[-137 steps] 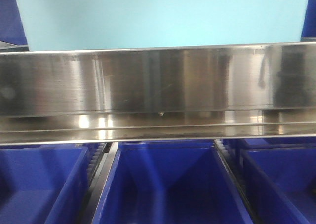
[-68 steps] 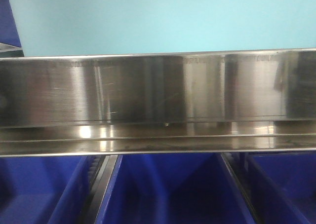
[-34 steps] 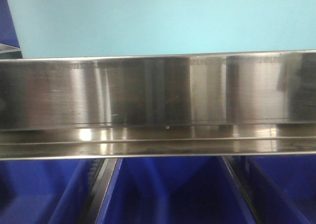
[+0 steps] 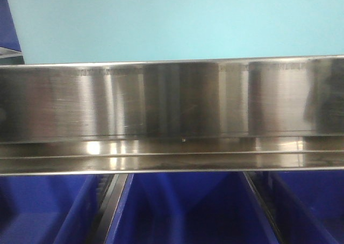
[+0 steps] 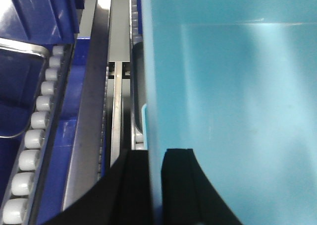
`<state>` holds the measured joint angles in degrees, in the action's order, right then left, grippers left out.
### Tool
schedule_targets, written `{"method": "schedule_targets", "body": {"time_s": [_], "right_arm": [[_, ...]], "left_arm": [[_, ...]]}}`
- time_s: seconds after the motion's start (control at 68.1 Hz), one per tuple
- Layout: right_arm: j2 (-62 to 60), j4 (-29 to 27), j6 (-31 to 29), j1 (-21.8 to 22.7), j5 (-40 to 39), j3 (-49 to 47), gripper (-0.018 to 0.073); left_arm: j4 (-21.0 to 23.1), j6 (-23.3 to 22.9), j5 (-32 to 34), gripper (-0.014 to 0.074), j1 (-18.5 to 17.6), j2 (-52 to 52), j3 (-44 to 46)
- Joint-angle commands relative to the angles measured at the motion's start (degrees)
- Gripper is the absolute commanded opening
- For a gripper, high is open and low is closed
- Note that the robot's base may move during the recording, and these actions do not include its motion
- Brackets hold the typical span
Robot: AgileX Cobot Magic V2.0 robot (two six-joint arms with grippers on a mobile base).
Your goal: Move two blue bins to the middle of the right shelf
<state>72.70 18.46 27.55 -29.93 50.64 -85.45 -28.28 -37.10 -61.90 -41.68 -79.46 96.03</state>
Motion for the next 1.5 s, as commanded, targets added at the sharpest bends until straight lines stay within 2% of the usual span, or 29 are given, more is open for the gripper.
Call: {"method": "schedule_targets", "body": {"time_s": [0.0,0.25,0.514,0.705,0.808,1.131,1.424,1.483], "right_arm": [[-1.55,3.95,0.16,0.54,-4.28,2.05,-0.0165],[-1.55,4.21,0.51,0.54,-9.65,5.62,-0.0165],[-1.55,4.42,1.73,0.54,-17.41,12.81,-0.0165],[-1.55,7.78,5.42,0.54,-20.27,16.50,-0.0165],[-1.55,9.33,6.83,0.54,-20.55,17.87,-0.0165],[-1.55,9.32,7.06,0.54,-23.16,19.30,-0.0165],[-1.40,9.32,7.06,0.54,-21.63,19.16,-0.0165],[-1.40,9.32,7.06,0.54,-21.86,19.16,-0.0165]], "left_arm": [[-3.55,-0.60,2.52,-0.0111,0.37,0.87,-1.49],[-4.85,-0.87,7.31,-0.0111,0.37,0.87,-5.94],[-8.46,-5.66,14.51,-0.0111,0.37,0.87,-12.93],[-9.08,-8.41,19.40,-0.0111,0.37,0.87,-17.85],[-9.53,-9.31,20.06,-0.0111,0.37,0.87,-19.28],[-10.18,-10.01,21.59,-0.0111,0.37,0.87,-21.08],[-9.08,-10.01,20.55,-0.0110,0.37,0.87,-21.08],[-9.08,-10.01,20.55,-0.0088,0.37,0.87,-21.08]]}}
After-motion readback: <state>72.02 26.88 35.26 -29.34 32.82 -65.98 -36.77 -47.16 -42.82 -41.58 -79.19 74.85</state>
